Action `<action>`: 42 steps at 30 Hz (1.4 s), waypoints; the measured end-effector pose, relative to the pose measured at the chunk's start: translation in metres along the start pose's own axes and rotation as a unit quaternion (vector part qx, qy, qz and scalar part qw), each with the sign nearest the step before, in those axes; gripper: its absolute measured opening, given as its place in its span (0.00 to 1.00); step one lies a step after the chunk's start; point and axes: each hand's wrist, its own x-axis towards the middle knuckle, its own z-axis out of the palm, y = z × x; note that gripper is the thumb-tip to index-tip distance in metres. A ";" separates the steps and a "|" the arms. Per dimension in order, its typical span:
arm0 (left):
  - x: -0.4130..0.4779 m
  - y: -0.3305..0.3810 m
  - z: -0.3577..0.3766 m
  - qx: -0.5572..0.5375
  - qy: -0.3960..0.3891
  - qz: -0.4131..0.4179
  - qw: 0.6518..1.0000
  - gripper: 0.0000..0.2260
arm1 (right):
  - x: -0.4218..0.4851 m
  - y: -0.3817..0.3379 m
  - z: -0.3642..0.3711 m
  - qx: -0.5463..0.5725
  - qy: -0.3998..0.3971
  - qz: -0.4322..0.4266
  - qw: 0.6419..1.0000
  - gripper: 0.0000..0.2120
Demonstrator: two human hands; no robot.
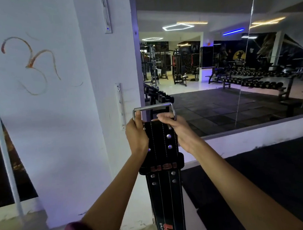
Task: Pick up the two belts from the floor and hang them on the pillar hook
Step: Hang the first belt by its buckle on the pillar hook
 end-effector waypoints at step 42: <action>0.632 0.102 0.074 0.243 0.094 0.288 0.921 0.19 | 0.596 -0.221 0.174 -0.223 0.229 -0.359 0.876 0.26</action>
